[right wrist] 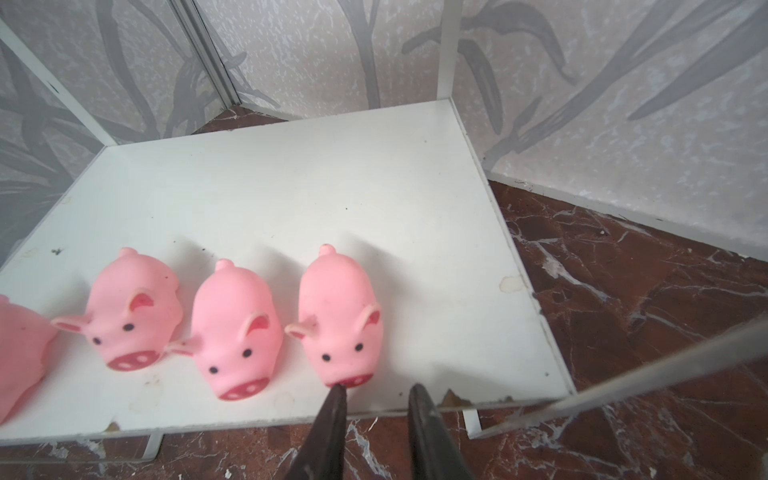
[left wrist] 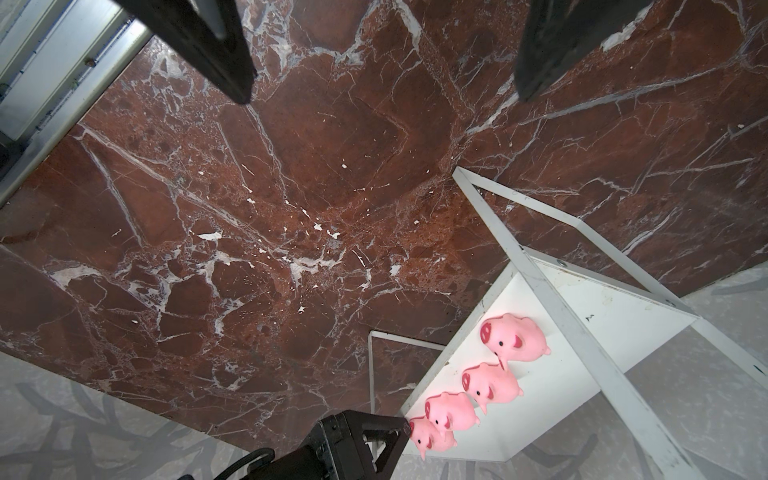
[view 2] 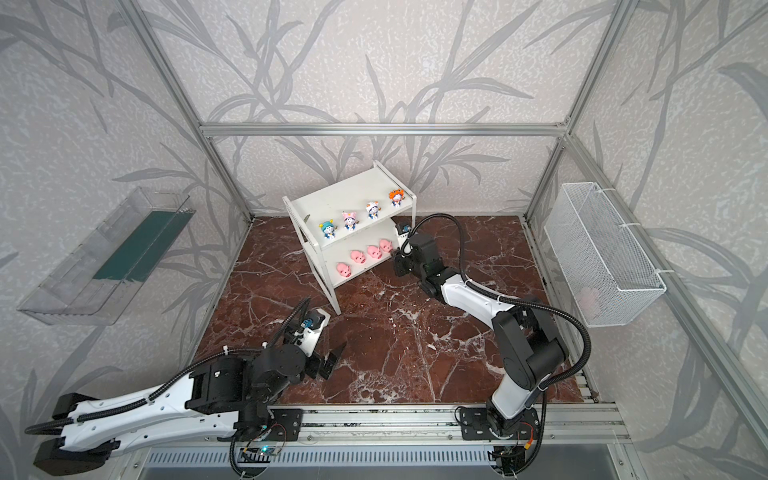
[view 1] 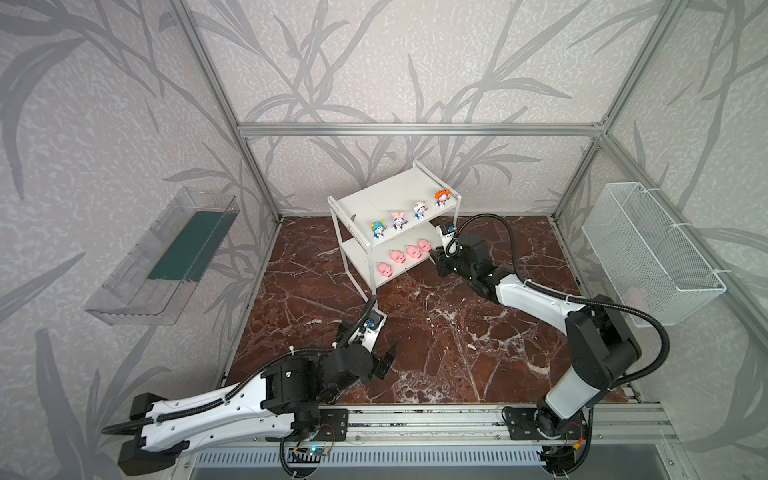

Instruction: Place and organize the plastic toys onto the shelf

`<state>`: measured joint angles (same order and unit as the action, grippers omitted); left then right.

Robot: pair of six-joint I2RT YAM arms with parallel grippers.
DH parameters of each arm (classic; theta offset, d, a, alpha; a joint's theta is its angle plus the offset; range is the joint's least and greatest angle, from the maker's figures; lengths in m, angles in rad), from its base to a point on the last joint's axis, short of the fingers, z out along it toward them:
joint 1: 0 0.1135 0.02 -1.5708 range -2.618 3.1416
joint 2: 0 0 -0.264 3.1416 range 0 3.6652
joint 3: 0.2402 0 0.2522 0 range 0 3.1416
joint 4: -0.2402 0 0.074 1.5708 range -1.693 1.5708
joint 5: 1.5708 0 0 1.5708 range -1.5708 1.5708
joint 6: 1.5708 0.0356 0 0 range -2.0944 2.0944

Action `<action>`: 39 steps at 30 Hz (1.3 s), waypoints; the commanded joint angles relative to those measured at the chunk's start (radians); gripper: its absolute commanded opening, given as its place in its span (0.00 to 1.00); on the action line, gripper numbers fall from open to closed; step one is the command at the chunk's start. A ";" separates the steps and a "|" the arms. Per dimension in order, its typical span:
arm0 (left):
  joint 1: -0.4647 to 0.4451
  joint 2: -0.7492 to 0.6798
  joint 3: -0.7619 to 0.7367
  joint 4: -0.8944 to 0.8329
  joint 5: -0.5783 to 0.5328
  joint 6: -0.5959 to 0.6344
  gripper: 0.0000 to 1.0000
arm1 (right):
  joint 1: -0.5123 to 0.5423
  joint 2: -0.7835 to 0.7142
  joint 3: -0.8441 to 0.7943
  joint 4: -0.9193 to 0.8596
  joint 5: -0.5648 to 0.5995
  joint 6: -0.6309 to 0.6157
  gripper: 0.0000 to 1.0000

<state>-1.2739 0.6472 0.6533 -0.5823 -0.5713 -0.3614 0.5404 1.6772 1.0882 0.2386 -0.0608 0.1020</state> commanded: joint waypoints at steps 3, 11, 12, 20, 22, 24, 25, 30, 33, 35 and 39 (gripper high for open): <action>0.004 -0.004 -0.007 0.004 -0.019 -0.001 0.99 | -0.001 0.022 0.041 0.016 -0.002 0.006 0.27; 0.004 -0.010 -0.006 -0.004 -0.032 -0.005 0.99 | -0.001 -0.009 0.022 0.016 0.001 0.006 0.27; 0.004 -0.013 -0.007 -0.002 -0.039 -0.005 0.99 | -0.001 -0.022 0.010 0.018 0.002 0.006 0.28; 0.007 -0.057 -0.025 -0.060 -0.229 -0.066 0.99 | -0.001 -0.170 -0.124 -0.009 -0.005 0.006 0.31; 0.017 -0.079 -0.043 -0.074 -0.282 -0.090 0.99 | 0.000 -0.222 -0.177 -0.029 0.009 0.006 0.35; 0.040 -0.093 -0.055 -0.086 -0.321 -0.115 0.99 | -0.001 -0.280 -0.229 -0.048 0.035 0.000 0.40; 0.061 -0.093 -0.057 -0.092 -0.330 -0.124 0.99 | -0.002 -0.311 -0.257 -0.060 0.052 -0.003 0.44; 0.222 -0.044 -0.058 -0.041 -0.254 -0.115 0.99 | -0.005 -0.441 -0.335 -0.176 0.156 -0.023 0.68; 0.343 0.002 -0.065 0.012 -0.189 -0.108 0.99 | -0.026 -0.508 -0.363 -0.241 0.197 -0.036 0.79; 0.433 0.022 -0.071 0.034 -0.155 -0.119 0.99 | -0.053 -0.547 -0.378 -0.277 0.201 -0.037 0.84; 0.625 0.049 -0.097 0.101 -0.066 -0.152 0.99 | -0.152 -0.591 -0.413 -0.320 0.208 0.011 0.89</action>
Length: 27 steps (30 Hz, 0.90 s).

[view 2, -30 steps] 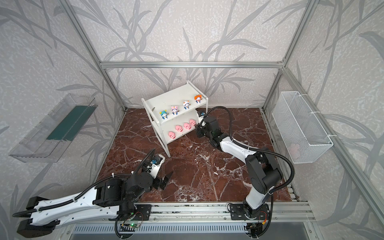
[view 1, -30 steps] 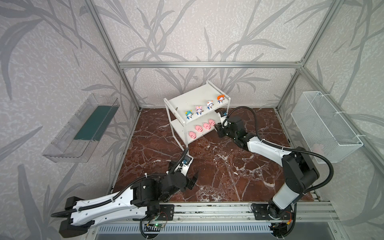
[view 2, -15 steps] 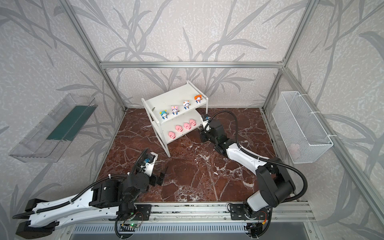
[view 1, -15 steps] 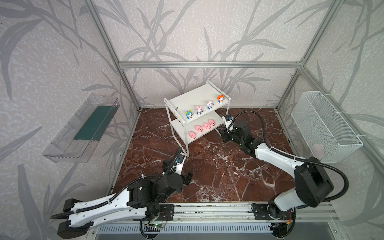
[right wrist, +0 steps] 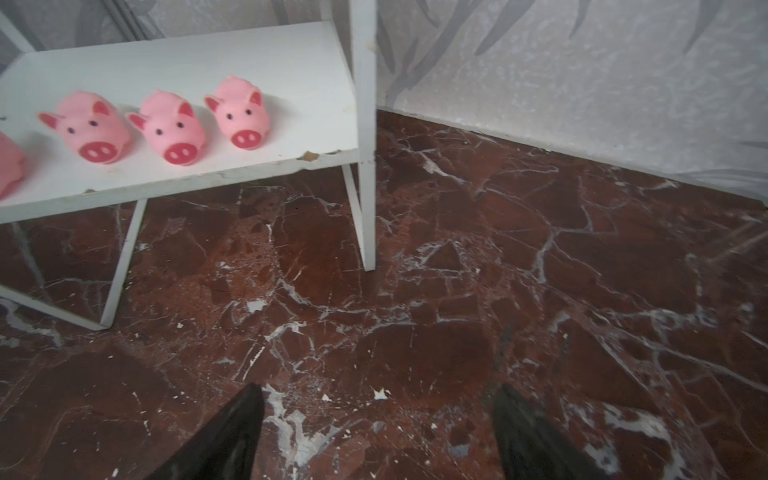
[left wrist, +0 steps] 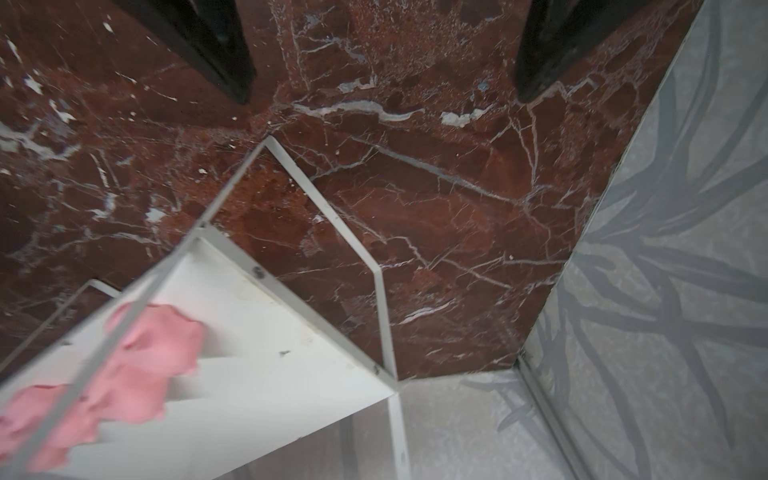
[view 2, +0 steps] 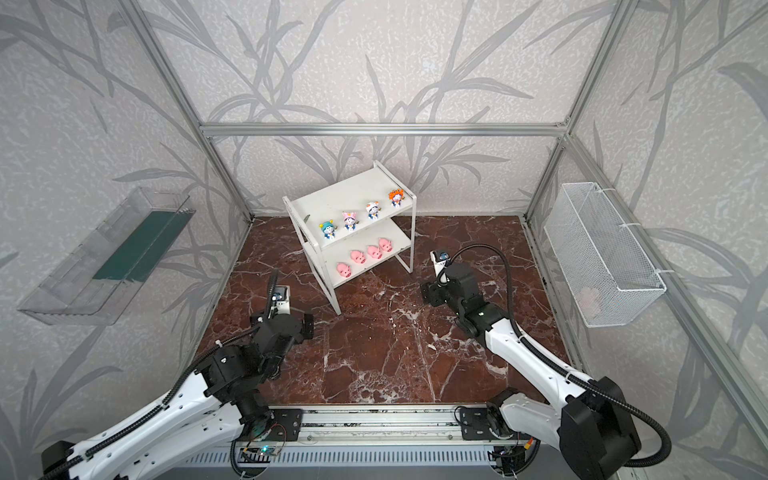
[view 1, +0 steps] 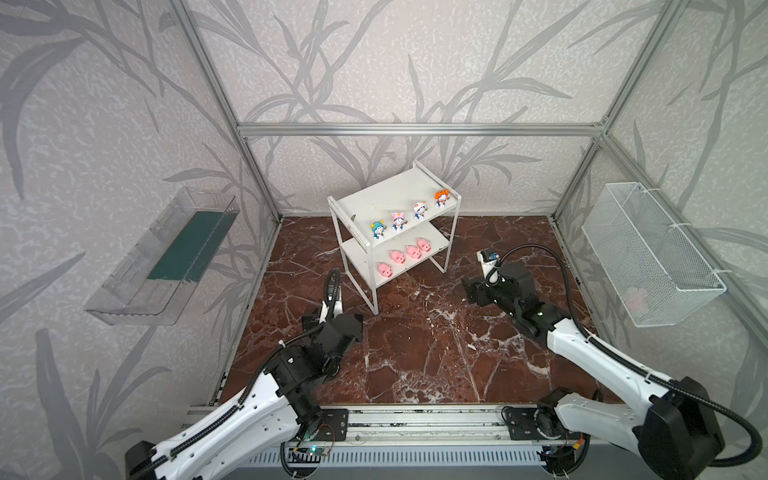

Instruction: Place and organize the plastic toys onto the shelf

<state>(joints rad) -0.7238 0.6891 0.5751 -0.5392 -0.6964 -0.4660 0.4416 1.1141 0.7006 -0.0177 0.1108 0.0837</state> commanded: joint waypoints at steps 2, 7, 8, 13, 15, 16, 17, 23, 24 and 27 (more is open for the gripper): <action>0.123 0.018 -0.034 0.100 0.030 -0.048 0.99 | -0.113 -0.027 -0.053 -0.043 0.043 0.063 0.89; 0.259 0.099 -0.078 0.279 -0.024 -0.008 0.99 | -0.151 0.056 -0.087 0.039 0.154 0.034 0.92; 0.293 0.127 -0.078 0.303 -0.012 -0.016 0.99 | -0.150 0.084 -0.087 0.050 0.187 0.020 0.92; 0.445 0.309 -0.069 0.492 0.019 0.040 0.99 | -0.149 0.232 -0.098 0.199 0.305 -0.081 0.93; 0.507 0.367 -0.053 0.535 0.053 0.054 0.99 | -0.149 0.279 -0.126 0.287 0.301 -0.097 0.94; 0.541 0.394 -0.048 0.575 0.093 0.081 0.99 | -0.149 0.307 -0.144 0.354 0.305 -0.113 0.95; 0.566 0.415 -0.044 0.606 0.127 0.108 0.99 | -0.149 0.326 -0.152 0.411 0.315 -0.131 0.95; 0.667 0.510 -0.078 0.822 0.192 0.191 0.99 | -0.155 0.376 -0.148 0.543 0.310 -0.201 0.98; 0.674 0.523 -0.111 0.901 0.209 0.212 0.99 | -0.158 0.377 -0.154 0.562 0.314 -0.205 0.98; 0.684 0.580 -0.163 1.027 0.203 0.245 0.99 | -0.160 0.370 -0.201 0.661 0.315 -0.225 0.98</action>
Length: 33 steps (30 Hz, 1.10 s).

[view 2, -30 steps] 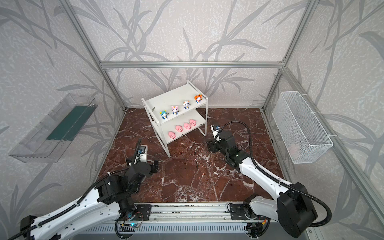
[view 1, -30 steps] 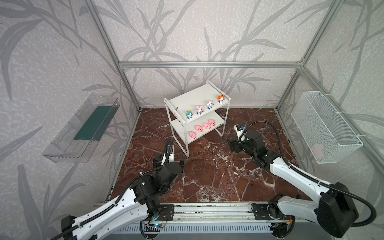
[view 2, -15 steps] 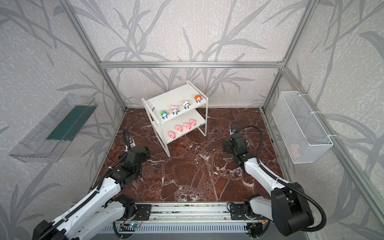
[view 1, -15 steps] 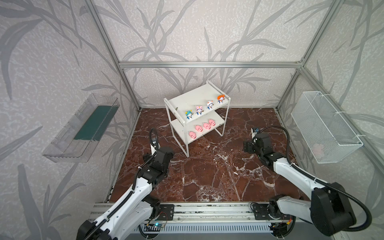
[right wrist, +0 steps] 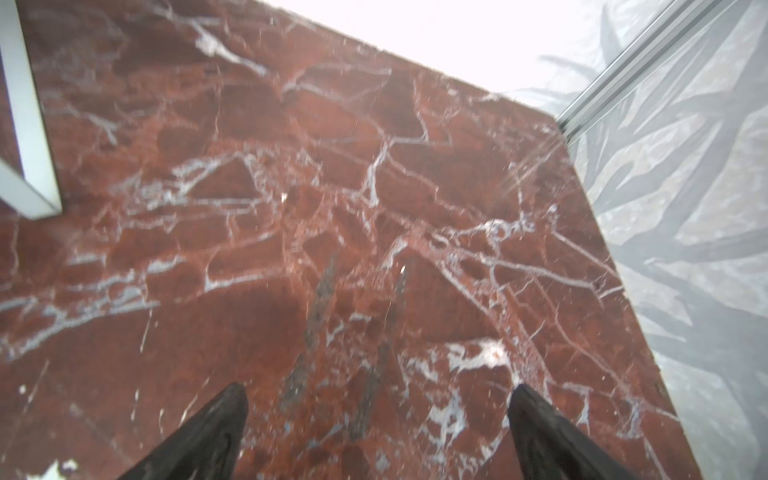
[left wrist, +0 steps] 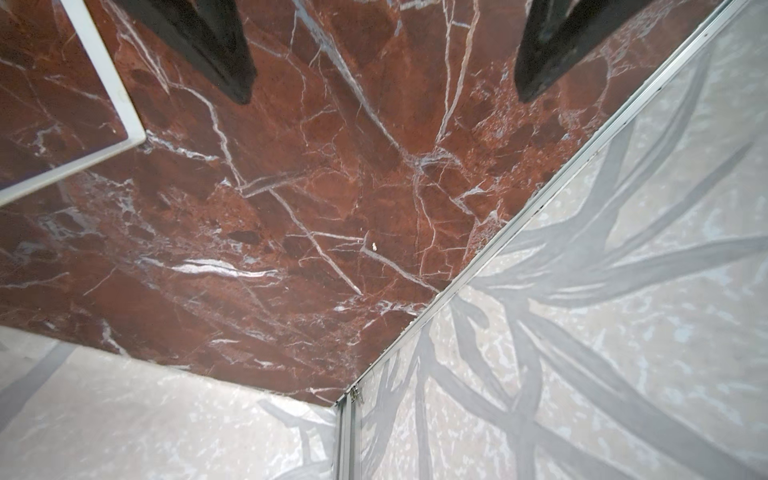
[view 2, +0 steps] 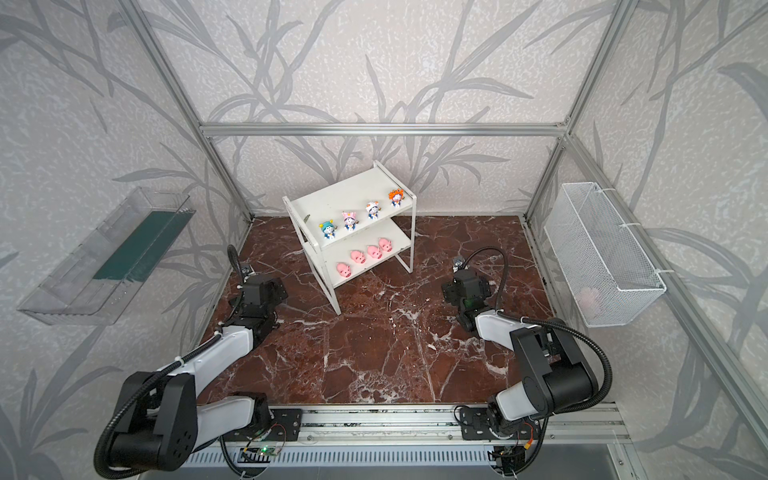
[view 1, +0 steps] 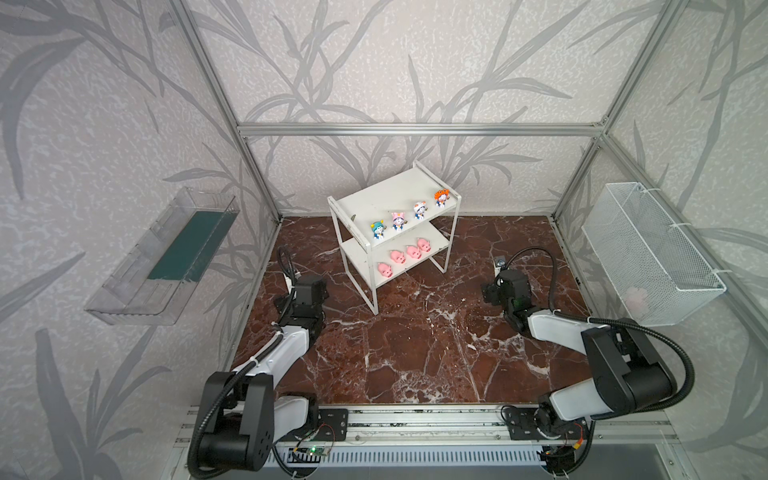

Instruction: Place and organize the plastic toys onto the shelf

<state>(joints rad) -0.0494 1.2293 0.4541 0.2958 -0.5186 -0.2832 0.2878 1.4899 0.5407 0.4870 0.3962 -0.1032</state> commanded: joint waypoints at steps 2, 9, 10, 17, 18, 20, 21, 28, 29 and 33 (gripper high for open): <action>0.015 0.079 -0.063 0.267 0.041 0.079 0.99 | -0.023 0.025 -0.099 0.318 0.044 -0.029 0.99; 0.041 0.148 -0.017 0.289 0.071 0.120 0.99 | -0.077 0.015 -0.099 0.286 -0.017 0.032 0.99; 0.044 0.160 -0.010 0.298 0.077 0.136 0.99 | -0.081 0.021 -0.099 0.293 -0.019 0.034 0.99; 0.099 0.225 -0.060 0.506 0.149 0.118 0.99 | -0.127 0.020 -0.095 0.273 -0.092 0.070 1.00; 0.097 0.221 -0.067 0.510 0.157 0.121 0.99 | -0.127 0.020 -0.101 0.283 -0.095 0.068 1.00; 0.097 0.202 -0.065 0.470 0.165 0.109 0.99 | -0.127 0.021 -0.107 0.295 -0.098 0.065 1.00; 0.097 0.208 -0.069 0.491 0.163 0.113 0.99 | -0.126 0.021 -0.105 0.292 -0.099 0.066 1.00; 0.097 0.199 -0.141 0.612 0.053 0.077 0.99 | -0.127 0.021 -0.105 0.292 -0.099 0.067 0.99; 0.097 0.188 -0.162 0.636 0.032 0.061 0.99 | -0.127 0.021 -0.105 0.292 -0.099 0.067 0.99; 0.097 0.196 -0.210 0.736 0.003 0.059 0.99 | -0.127 0.021 -0.105 0.292 -0.099 0.066 0.99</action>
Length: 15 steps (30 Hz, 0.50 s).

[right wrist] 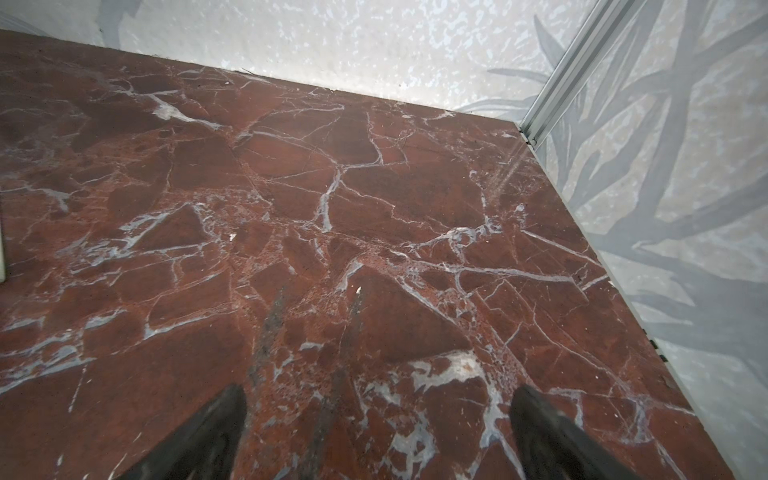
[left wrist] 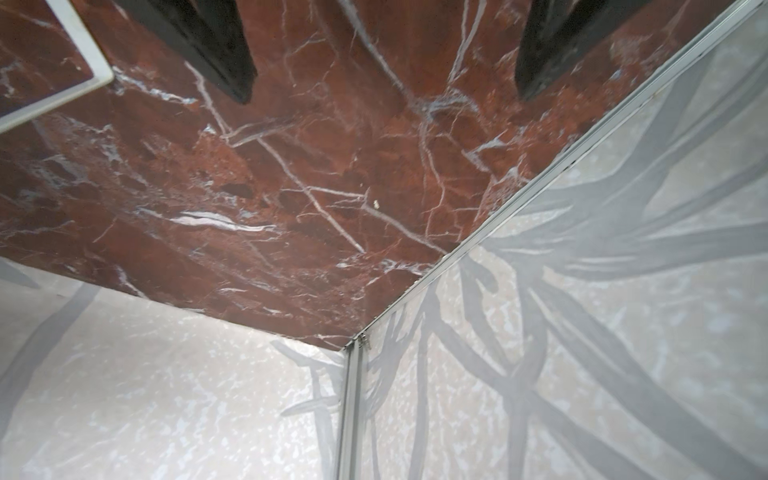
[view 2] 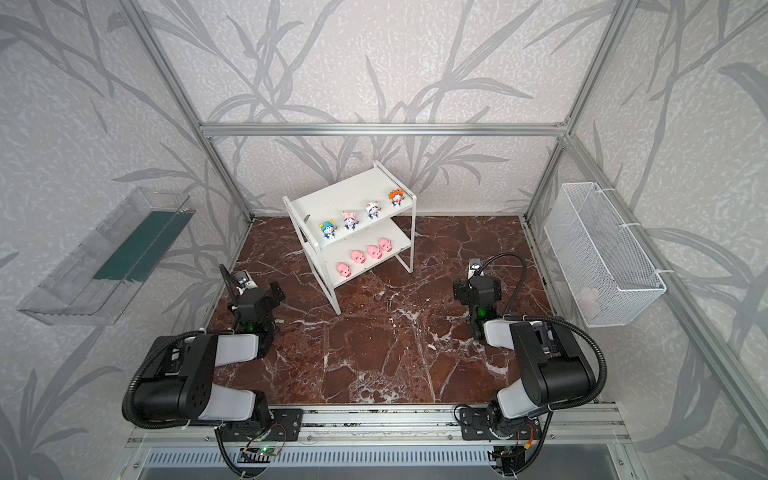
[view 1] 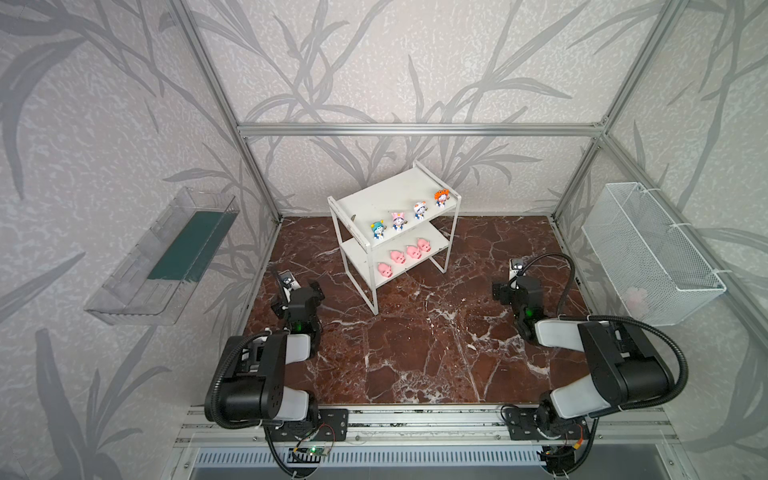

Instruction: Place and organize the plastic toys onto the shelf

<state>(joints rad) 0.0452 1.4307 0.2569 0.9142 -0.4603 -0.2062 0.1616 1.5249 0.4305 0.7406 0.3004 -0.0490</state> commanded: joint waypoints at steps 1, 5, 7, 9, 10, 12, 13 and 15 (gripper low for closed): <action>0.002 -0.010 -0.009 0.103 -0.055 -0.025 0.99 | 0.000 -0.014 0.005 0.039 -0.003 0.013 0.99; 0.000 0.003 -0.029 0.165 0.022 0.014 0.99 | 0.000 -0.016 0.004 0.039 -0.003 0.012 0.99; -0.014 0.037 -0.045 0.249 0.101 0.071 0.99 | 0.000 -0.015 0.004 0.040 -0.004 0.012 0.99; -0.033 0.077 -0.058 0.322 0.144 0.113 0.99 | 0.000 -0.017 0.003 0.042 -0.003 0.012 0.99; -0.040 0.097 -0.067 0.366 0.154 0.128 0.99 | -0.001 -0.018 -0.004 0.051 -0.003 0.012 0.99; -0.045 0.147 -0.087 0.433 0.174 0.135 0.99 | -0.001 -0.026 -0.028 0.088 -0.002 0.012 0.99; -0.046 0.187 -0.088 0.491 0.179 0.150 0.99 | -0.002 -0.032 -0.043 0.109 0.001 0.015 0.99; -0.051 0.166 -0.057 0.404 0.164 0.148 0.99 | -0.002 -0.039 -0.060 0.132 0.003 0.014 0.99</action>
<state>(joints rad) -0.0006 1.5990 0.1864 1.2438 -0.3210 -0.1043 0.1616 1.5139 0.3977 0.7956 0.2947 -0.0486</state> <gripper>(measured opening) 0.992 0.991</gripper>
